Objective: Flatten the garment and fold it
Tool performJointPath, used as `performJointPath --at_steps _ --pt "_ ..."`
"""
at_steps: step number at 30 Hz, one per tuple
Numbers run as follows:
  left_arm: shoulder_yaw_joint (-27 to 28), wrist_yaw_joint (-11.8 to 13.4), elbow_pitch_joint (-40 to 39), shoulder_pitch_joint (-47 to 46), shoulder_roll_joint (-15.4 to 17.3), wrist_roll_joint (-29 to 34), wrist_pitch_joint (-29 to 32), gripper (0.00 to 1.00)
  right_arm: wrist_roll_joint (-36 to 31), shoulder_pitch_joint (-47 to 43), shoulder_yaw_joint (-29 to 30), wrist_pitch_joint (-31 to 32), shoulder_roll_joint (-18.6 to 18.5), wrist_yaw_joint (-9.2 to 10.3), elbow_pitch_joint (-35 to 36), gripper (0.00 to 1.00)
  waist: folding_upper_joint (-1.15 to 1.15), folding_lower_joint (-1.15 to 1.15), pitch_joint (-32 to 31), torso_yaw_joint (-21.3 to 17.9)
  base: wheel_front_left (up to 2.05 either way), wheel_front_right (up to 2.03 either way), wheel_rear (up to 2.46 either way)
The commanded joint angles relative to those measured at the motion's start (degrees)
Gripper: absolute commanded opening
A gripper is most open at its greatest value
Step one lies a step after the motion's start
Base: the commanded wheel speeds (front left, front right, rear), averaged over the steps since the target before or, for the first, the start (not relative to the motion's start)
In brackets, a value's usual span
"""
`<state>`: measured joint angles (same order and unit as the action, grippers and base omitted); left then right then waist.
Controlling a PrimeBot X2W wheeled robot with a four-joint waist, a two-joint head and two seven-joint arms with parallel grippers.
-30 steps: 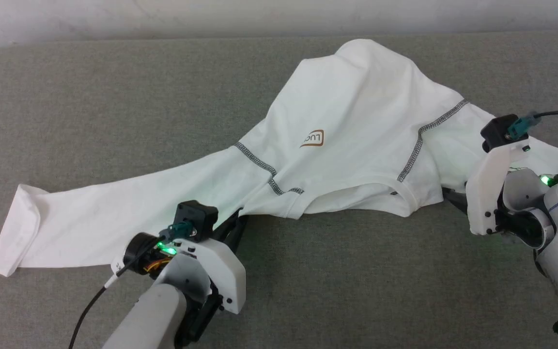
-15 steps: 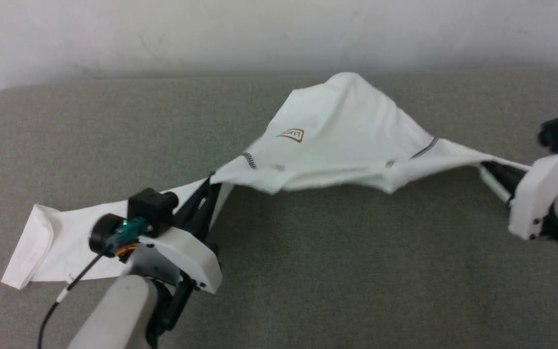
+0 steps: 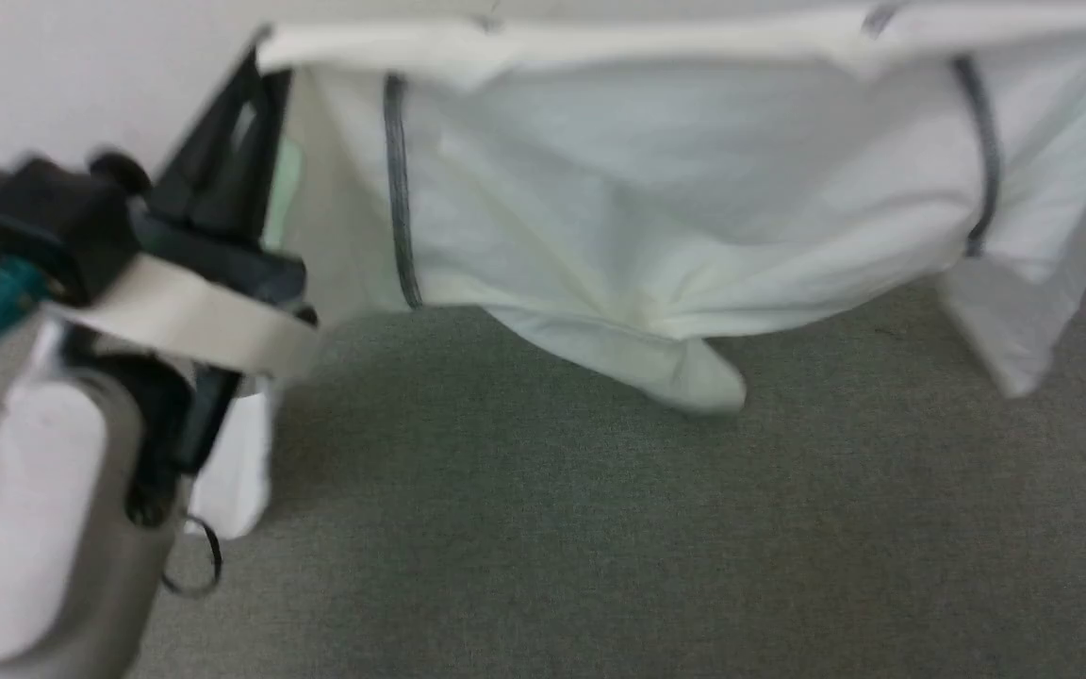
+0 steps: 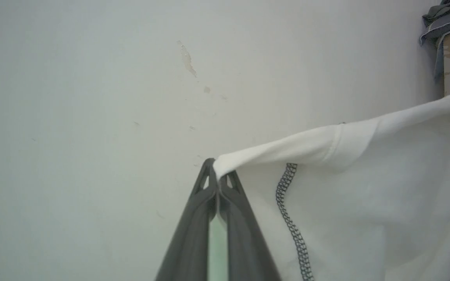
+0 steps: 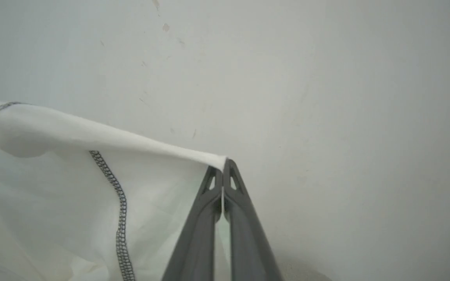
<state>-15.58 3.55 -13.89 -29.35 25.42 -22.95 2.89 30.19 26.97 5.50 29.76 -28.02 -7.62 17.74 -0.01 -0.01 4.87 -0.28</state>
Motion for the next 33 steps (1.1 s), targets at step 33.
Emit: performJointPath --at_steps 33 --pt "-1.1 -8.77 57.26 -52.79 -2.04 3.68 -14.35 0.0 0.76 52.38 -24.67 -20.99 2.35 0.13 -46.15 0.0 0.01 0.01 21.8 -2.82 0.0 0.0 0.0"
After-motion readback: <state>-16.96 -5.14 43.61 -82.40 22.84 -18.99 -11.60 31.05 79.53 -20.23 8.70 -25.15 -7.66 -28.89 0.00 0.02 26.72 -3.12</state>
